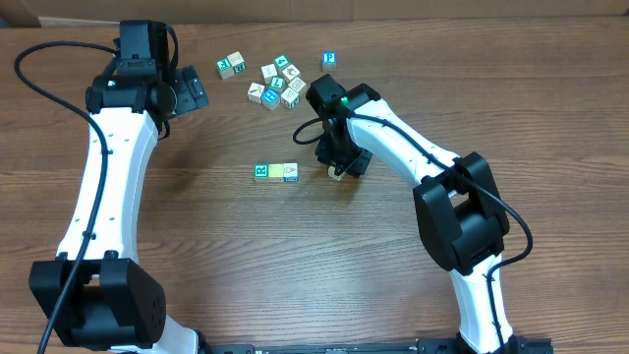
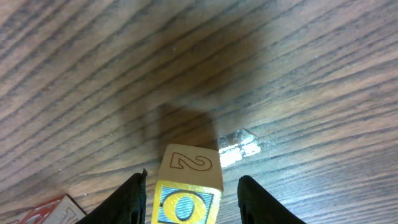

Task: Form a horizontal line
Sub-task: 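Lower the open right gripper around the cream 2 block, then close the right gripper on the 2 block and lift it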

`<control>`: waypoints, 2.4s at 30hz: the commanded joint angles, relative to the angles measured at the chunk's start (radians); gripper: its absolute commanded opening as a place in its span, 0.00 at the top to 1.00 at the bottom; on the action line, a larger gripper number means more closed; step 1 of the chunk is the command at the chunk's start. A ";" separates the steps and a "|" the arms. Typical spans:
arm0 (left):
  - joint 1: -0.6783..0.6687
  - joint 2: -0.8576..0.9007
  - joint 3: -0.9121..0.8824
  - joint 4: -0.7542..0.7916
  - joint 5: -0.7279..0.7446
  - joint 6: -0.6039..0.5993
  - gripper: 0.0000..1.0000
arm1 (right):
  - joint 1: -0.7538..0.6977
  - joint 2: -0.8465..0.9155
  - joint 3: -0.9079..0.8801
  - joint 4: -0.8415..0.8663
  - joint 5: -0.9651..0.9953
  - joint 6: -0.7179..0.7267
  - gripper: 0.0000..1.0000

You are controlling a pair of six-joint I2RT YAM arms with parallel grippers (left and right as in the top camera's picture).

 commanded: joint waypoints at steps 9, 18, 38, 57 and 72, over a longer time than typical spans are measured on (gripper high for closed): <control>-0.002 0.003 0.002 0.001 -0.017 0.004 0.00 | 0.013 0.005 -0.005 -0.002 -0.011 0.003 0.65; -0.002 0.003 0.002 0.001 -0.017 0.004 0.00 | 0.021 0.005 -0.005 -0.002 -0.011 -0.060 0.67; -0.002 0.003 0.002 0.001 -0.017 0.004 0.00 | 0.021 0.005 -0.005 -0.001 -0.007 -0.099 0.67; -0.002 0.003 0.002 0.001 -0.017 0.004 0.00 | 0.021 0.005 -0.005 0.006 -0.007 -0.138 0.67; -0.002 0.003 0.002 0.001 -0.017 0.004 0.00 | 0.021 0.005 -0.005 0.005 -0.007 -0.138 0.67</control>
